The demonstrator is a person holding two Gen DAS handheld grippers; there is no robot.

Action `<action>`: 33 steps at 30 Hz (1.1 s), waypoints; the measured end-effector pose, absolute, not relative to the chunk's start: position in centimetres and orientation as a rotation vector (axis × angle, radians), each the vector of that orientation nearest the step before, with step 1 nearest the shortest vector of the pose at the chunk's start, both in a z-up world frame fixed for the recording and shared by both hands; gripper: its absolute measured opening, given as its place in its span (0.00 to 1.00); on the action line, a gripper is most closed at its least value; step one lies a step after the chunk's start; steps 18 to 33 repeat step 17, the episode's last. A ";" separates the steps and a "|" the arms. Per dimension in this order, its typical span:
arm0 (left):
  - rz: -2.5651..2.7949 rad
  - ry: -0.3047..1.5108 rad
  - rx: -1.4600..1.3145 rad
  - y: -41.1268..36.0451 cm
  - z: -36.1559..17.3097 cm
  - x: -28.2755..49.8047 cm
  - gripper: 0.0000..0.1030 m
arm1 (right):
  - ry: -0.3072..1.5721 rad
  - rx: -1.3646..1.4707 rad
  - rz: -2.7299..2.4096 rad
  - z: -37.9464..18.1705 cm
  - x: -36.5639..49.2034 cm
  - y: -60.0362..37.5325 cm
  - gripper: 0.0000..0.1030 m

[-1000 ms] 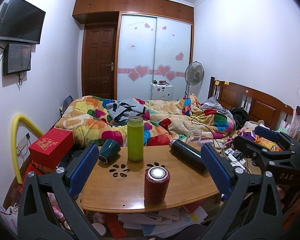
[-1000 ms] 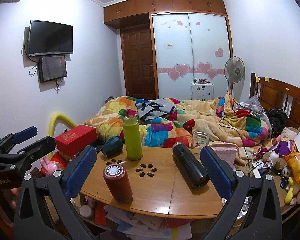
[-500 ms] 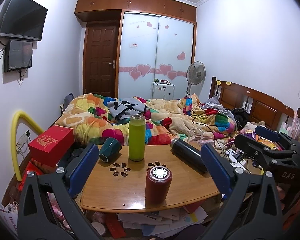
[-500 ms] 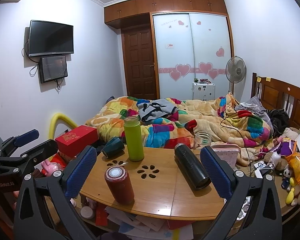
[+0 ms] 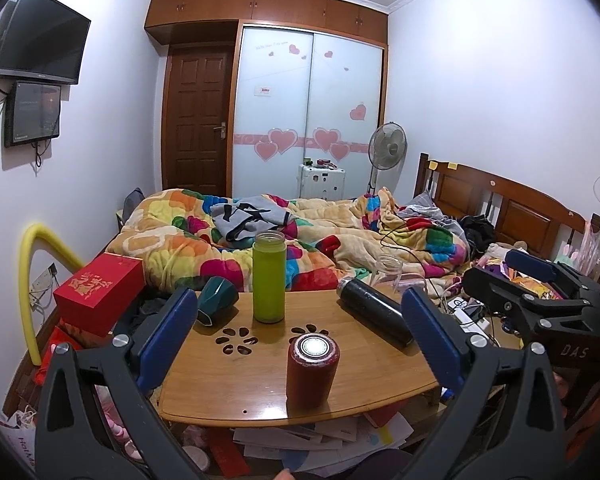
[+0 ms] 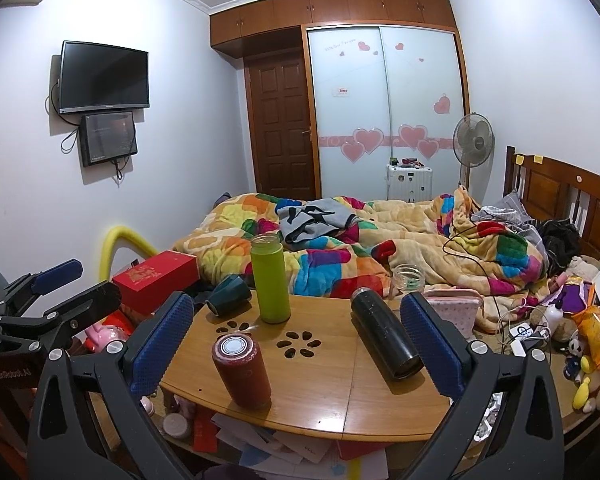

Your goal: Flip cup upside down

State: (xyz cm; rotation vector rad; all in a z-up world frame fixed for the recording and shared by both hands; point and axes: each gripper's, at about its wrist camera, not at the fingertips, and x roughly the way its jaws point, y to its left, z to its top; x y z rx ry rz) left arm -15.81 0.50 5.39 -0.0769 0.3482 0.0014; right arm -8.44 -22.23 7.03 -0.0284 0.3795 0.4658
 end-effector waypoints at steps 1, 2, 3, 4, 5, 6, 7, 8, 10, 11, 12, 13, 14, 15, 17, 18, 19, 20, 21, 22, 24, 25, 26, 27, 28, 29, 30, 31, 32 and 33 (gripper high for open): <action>0.003 0.348 -0.077 0.3 5.4 -15.8 1.00 | 0.380 -0.028 0.466 7.0 -8.4 -22.2 1.00; 0.004 0.348 -0.078 0.3 5.4 -15.8 1.00 | 0.381 -0.027 0.468 7.0 -8.5 -22.3 1.00; 0.004 0.349 -0.078 0.3 5.4 -15.8 1.00 | 0.381 -0.026 0.468 7.0 -8.5 -22.3 1.00; 0.005 0.349 -0.078 0.3 5.5 -15.7 1.00 | 0.380 -0.026 0.469 7.1 -8.5 -22.2 1.00; 0.003 0.354 -0.080 0.2 5.5 -15.7 1.00 | 0.380 -0.026 0.469 7.1 -8.5 -22.2 1.00; -0.005 0.362 -0.082 0.2 5.4 -15.6 1.00 | 0.380 -0.027 0.469 7.1 -8.5 -22.2 1.00; -0.011 0.367 -0.087 0.2 5.4 -15.6 1.00 | 0.380 -0.026 0.469 7.1 -8.5 -22.2 1.00; -0.012 0.369 -0.092 0.2 5.4 -15.6 1.00 | 0.379 -0.027 0.470 7.1 -8.5 -22.2 1.00; -0.009 0.370 -0.094 0.1 5.5 -15.5 1.00 | 0.381 -0.026 0.469 7.1 -8.5 -22.2 1.00; -0.010 0.368 -0.094 0.1 5.5 -15.6 1.00 | 0.381 -0.026 0.469 7.1 -8.4 -22.2 1.00; -0.013 0.366 -0.092 0.1 5.4 -15.6 1.00 | 0.382 -0.027 0.470 7.1 -8.4 -22.1 1.00; -0.012 0.365 -0.092 0.1 5.5 -15.6 1.00 | 0.382 -0.027 0.470 7.1 -8.4 -22.1 1.00; -0.013 0.362 -0.089 0.0 5.5 -15.6 1.00 | 0.380 -0.026 0.468 7.1 -8.5 -22.2 1.00; -0.012 0.359 -0.087 -0.1 5.5 -15.6 1.00 | 0.380 -0.026 0.469 7.1 -8.5 -22.2 1.00; -0.014 0.358 -0.080 -0.2 5.6 -15.6 1.00 | 0.381 -0.026 0.469 7.1 -8.5 -22.2 1.00; -0.014 0.358 -0.080 -0.2 5.6 -15.6 1.00 | 0.381 -0.026 0.469 7.1 -8.5 -22.2 1.00; -0.014 0.358 -0.080 -0.2 5.6 -15.6 1.00 | 0.381 -0.026 0.469 7.1 -8.5 -22.2 1.00; -0.014 0.358 -0.080 -0.2 5.6 -15.6 1.00 | 0.381 -0.026 0.469 7.1 -8.5 -22.2 1.00; -0.014 0.358 -0.080 -0.2 5.6 -15.6 1.00 | 0.381 -0.026 0.469 7.1 -8.5 -22.2 1.00; -0.014 0.358 -0.080 -0.2 5.6 -15.6 1.00 | 0.381 -0.026 0.469 7.1 -8.5 -22.2 1.00; -0.014 0.358 -0.080 -0.2 5.6 -15.6 1.00 | 0.381 -0.026 0.469 7.1 -8.5 -22.2 1.00; -0.014 0.358 -0.080 -0.2 5.6 -15.6 1.00 | 0.381 -0.026 0.469 7.1 -8.5 -22.2 1.00; -0.014 0.358 -0.080 -0.2 5.6 -15.6 1.00 | 0.381 -0.026 0.469 7.1 -8.5 -22.2 1.00; -0.014 0.358 -0.080 -0.2 5.6 -15.6 1.00 | 0.381 -0.026 0.469 7.1 -8.5 -22.2 1.00; -0.014 0.358 -0.080 -0.2 5.6 -15.6 1.00 | 0.381 -0.026 0.469 7.1 -8.5 -22.2 1.00; -0.014 0.358 -0.080 -0.2 5.6 -15.6 1.00 | 0.381 -0.026 0.469 7.1 -8.5 -22.2 1.00; -0.014 0.358 -0.080 -0.2 5.6 -15.6 1.00 | 0.381 -0.026 0.469 7.1 -8.5 -22.2 1.00; -0.014 0.358 -0.080 -0.2 5.6 -15.6 1.00 | 0.381 -0.026 0.469 7.1 -8.5 -22.2 1.00; -0.014 0.358 -0.080 -0.2 5.6 -15.6 1.00 | 0.381 -0.026 0.469 7.1 -8.5 -22.2 1.00; -0.014 0.358 -0.080 -0.2 5.6 -15.6 1.00 | 0.381 -0.026 0.469 7.1 -8.5 -22.2 1.00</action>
